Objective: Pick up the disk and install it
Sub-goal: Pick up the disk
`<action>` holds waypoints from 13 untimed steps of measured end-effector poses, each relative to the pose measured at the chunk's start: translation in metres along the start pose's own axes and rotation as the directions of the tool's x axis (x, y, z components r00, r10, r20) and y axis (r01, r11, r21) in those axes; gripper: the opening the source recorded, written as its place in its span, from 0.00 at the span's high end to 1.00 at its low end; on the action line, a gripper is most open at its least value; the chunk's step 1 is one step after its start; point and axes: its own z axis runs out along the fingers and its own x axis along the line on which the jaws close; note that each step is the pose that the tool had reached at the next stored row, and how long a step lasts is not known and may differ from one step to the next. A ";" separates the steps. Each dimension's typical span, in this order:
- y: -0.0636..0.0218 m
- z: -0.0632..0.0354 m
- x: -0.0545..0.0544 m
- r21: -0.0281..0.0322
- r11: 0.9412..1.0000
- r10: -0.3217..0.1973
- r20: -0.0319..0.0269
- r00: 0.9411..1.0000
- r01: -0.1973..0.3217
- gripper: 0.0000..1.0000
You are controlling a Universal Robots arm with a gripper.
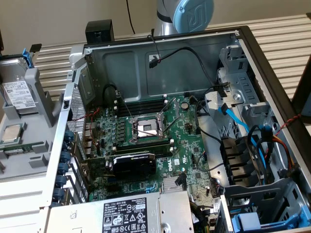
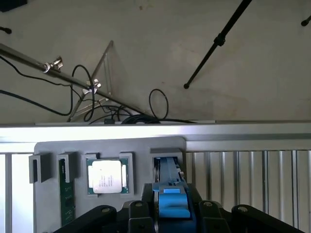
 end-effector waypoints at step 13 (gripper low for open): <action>0.0028 -0.0001 -0.001 0.018 1.000 0.000 0.000 1.000 0.000 0.62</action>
